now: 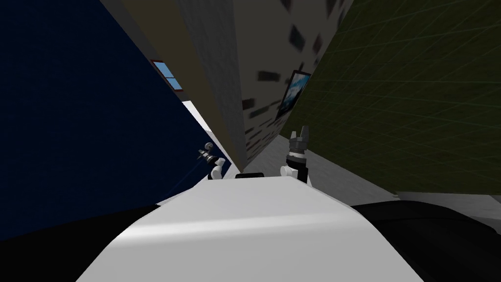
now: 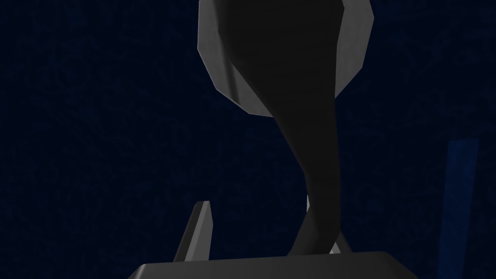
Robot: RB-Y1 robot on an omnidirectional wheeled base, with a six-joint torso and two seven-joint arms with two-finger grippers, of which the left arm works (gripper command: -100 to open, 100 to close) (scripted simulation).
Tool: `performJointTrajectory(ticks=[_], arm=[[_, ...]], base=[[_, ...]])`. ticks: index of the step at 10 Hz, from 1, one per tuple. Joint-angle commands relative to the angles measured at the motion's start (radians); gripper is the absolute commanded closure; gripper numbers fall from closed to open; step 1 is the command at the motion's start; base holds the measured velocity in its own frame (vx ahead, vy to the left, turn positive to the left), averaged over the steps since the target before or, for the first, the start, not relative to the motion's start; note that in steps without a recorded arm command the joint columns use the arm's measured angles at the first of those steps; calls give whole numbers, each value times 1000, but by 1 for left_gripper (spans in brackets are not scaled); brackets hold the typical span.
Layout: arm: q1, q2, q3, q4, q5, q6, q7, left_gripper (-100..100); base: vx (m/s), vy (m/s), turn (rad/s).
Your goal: Push the door open
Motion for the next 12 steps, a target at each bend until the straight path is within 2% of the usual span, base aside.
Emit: performJointTrajectory(ticks=[1, 2, 4, 6, 8, 9, 11, 12], arm=[[-20, 27, 21, 22, 9, -35, -9, 100], [-20, 27, 21, 22, 9, -35, -9, 100], [-35, 19, 73, 33, 33, -63, -42, 100], [-35, 19, 73, 33, 33, -63, -42, 100], [-50, 11, 124, 44, 56, -91, -74, 100], [-50, 11, 124, 44, 56, -91, -74, 100], [-63, 1, 170, 53, 77, -117, -103, 100], [-63, 1, 170, 53, 77, -117, -103, 100]], base=[[9, 53, -55], [1, 11, 23], [4, 55, -162], [12, 55, -52], [12, 70, -158], [-15, 48, -96], [-26, 54, -146], [-20, 37, -106]])
